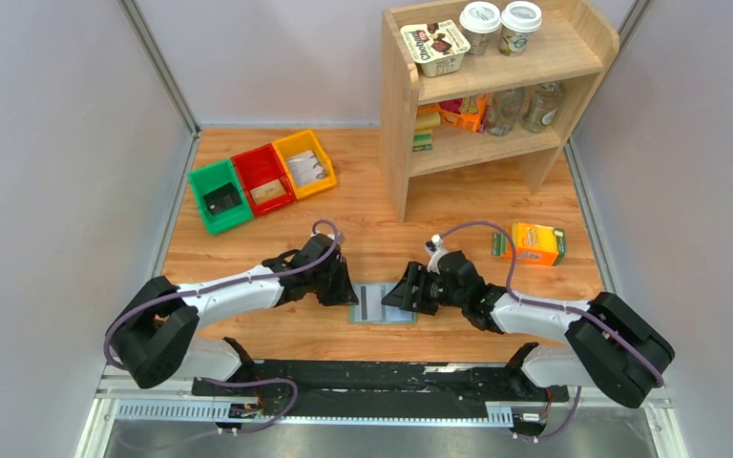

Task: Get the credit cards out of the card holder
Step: Remove the credit card from the card holder.

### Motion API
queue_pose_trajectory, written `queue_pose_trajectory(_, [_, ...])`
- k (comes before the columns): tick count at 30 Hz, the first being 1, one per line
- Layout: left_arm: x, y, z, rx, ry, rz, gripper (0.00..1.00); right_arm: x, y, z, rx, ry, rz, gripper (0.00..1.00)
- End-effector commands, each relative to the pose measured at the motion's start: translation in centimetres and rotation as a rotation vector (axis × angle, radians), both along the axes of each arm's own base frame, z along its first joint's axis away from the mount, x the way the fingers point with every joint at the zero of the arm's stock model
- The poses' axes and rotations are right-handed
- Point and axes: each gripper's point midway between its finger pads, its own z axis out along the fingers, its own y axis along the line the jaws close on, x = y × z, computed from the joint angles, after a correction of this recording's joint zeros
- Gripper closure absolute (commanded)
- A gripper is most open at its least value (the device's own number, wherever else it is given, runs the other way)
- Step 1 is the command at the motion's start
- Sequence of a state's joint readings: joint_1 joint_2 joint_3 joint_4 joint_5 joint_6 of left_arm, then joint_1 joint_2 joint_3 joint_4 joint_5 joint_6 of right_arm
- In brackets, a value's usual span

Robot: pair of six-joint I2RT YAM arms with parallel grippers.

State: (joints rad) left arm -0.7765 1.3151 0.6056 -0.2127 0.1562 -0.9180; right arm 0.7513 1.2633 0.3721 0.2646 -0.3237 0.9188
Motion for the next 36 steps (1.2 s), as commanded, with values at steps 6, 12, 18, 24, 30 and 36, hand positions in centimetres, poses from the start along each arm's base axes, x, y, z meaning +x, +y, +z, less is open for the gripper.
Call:
queue_pose_trajectory(6, [0.0,-1.4,-1.2,-0.004,0.037,-0.068,0.83,-0.1,1.6,0.6,0.148,0.007,-0.033,0.46])
queue_pose_trajectory(12, [-0.6,-1.0,-2.3,-0.004,0.064,-0.055,0.85,-0.1,1.6,-1.7,0.098,0.056,-0.039,0.56])
queue_pose_trajectory(18, [-1.2,-1.0,-2.8,-0.02,0.085,-0.034,0.86,-0.6,2.0,-2.0,0.103,0.085,-0.01,0.6])
queue_pose_trajectory(24, [-1.7,-1.2,-3.2,-0.017,0.096,-0.037,0.87,-0.9,2.9,-1.1,0.145,0.064,0.034,0.64])
queue_pose_trajectory(30, [-1.8,-1.2,-3.1,-0.016,0.092,-0.036,0.87,-0.9,3.1,0.2,0.183,0.031,0.045,0.69])
queue_pose_trajectory(36, [-1.8,-1.0,-3.5,0.005,0.093,-0.038,0.87,-0.8,2.9,1.3,0.197,-0.023,0.048,0.77])
